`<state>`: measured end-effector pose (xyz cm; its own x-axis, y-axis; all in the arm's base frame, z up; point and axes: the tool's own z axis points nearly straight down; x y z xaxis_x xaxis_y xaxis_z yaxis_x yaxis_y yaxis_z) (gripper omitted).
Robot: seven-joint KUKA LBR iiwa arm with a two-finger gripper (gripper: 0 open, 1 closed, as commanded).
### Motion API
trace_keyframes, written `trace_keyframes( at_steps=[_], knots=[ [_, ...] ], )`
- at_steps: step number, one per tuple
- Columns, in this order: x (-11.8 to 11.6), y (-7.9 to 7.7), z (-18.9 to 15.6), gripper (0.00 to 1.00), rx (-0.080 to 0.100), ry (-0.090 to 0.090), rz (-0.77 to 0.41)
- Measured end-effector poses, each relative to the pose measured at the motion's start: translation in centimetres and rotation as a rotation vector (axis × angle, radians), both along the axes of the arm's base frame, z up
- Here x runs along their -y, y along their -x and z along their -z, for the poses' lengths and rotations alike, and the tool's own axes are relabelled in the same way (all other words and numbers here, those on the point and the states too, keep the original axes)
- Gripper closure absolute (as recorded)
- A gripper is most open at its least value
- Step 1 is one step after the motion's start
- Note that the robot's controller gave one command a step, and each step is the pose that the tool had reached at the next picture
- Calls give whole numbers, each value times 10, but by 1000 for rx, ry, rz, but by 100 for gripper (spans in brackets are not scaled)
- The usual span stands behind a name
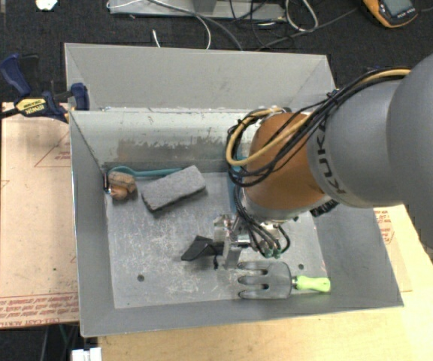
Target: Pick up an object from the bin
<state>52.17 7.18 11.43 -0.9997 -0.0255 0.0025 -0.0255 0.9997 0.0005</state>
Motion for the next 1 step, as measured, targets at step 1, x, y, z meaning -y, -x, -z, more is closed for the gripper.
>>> trace_keyframes(
  at_steps=[1],
  knots=[
    [0, -2, -37, 100, 6, -1, -1]
  ],
)
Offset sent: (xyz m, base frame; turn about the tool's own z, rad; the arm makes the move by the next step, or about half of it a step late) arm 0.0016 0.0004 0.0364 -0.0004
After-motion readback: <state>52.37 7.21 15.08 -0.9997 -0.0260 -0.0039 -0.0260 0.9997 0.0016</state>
